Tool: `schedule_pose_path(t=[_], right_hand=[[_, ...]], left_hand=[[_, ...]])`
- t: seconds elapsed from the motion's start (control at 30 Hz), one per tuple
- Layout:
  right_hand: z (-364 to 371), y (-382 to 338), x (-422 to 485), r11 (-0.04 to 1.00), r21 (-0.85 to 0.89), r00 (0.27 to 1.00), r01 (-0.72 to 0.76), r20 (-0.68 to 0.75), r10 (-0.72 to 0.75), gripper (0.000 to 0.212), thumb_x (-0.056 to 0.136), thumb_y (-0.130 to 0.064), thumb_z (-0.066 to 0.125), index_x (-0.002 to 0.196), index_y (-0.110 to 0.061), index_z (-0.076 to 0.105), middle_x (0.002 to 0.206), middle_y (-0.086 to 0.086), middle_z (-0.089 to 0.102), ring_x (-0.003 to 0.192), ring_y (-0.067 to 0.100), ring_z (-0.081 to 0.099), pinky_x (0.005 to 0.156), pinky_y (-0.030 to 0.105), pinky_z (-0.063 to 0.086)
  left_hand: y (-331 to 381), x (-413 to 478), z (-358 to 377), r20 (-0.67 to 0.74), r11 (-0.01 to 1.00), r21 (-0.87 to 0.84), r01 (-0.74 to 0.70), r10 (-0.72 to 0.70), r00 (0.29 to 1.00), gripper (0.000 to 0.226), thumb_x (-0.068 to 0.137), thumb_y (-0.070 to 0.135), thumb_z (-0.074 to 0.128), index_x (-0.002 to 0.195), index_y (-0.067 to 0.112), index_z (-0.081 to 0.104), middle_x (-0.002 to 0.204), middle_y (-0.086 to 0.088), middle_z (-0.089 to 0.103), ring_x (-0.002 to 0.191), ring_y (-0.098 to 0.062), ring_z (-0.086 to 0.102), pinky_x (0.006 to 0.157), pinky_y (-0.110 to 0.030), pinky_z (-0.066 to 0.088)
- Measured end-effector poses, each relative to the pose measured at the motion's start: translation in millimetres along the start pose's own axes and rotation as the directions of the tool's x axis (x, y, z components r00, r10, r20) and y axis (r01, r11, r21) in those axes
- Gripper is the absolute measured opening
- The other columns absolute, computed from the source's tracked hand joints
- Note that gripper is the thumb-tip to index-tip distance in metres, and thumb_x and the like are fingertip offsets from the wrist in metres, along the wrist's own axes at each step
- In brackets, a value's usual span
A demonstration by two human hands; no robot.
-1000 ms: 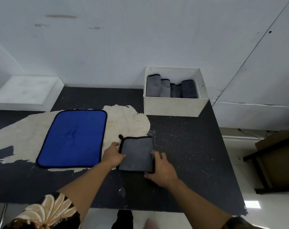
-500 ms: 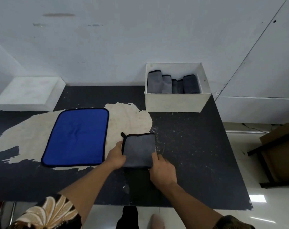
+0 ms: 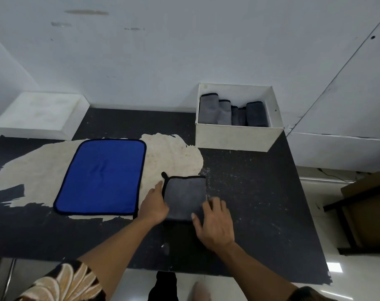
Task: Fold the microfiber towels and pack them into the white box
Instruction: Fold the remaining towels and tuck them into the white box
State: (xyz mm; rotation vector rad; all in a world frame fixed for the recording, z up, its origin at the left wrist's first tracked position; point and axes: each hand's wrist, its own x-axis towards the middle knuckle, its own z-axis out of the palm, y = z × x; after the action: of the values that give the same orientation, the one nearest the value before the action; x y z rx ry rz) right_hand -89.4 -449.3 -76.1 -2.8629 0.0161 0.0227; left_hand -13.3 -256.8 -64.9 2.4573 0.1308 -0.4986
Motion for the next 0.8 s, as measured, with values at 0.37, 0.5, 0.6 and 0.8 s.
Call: schedule_pose_path(t=[0.37,0.5,0.6,0.8], right_hand=[[21.1,-26.1,38.4,0.987,-0.088,0.902,0.135,0.424,-0.085,0.069,0.103,-0.042,0.035,0.156,-0.032,-0.009,0.161,0.008,-0.027,0.148,0.035,-0.022,0.115,0.065,-0.003],[20.5,-26.8,43.4,0.985,-0.114,0.894,0.13,0.444,-0.066,0.073,0.102,-0.049,0.034,0.155,-0.032,-0.014,0.161,0.01,-0.028,0.148,0.035,-0.021,0.114,0.067,-0.002],[14.3,-24.8,48.5,0.992,-0.097,0.897,0.077,0.441,-0.026,0.083,0.097,-0.059,0.037,0.155,-0.031,-0.015,0.161,0.01,-0.026,0.149,0.032,-0.02,0.115,0.067,-0.002],[-2.4,-22.2,61.8,0.995,-0.099,0.87,-0.019,0.489,0.065,0.106,0.086,-0.07,0.051,0.157,-0.021,-0.012,0.16,0.008,-0.028,0.148,0.034,-0.021,0.114,0.066,-0.002]], left_hand=[[-1.6,-10.8,11.9,-0.025,0.949,0.301,-0.098,0.111,0.994,0.08,0.084,0.009,0.064,0.151,0.022,0.022,0.134,-0.009,0.03,0.103,-0.02,0.05,0.085,-0.035,0.054],[-6.7,-5.9,6.3,0.009,0.924,0.355,-0.145,0.152,0.988,0.077,0.085,0.009,0.061,0.151,0.021,0.023,0.133,-0.012,0.032,0.094,-0.021,0.054,0.079,-0.031,0.054],[-9.1,-4.8,7.5,0.016,0.912,0.387,-0.132,0.136,0.991,0.076,0.086,0.007,0.058,0.151,0.022,0.022,0.134,-0.017,0.036,0.095,-0.027,0.057,0.078,-0.032,0.053],[-19.0,-4.8,7.4,0.143,0.836,0.516,-0.184,0.128,0.981,0.088,0.095,0.024,0.055,0.154,0.032,-0.01,0.119,-0.011,0.036,0.079,-0.014,0.044,0.068,-0.029,0.05]])
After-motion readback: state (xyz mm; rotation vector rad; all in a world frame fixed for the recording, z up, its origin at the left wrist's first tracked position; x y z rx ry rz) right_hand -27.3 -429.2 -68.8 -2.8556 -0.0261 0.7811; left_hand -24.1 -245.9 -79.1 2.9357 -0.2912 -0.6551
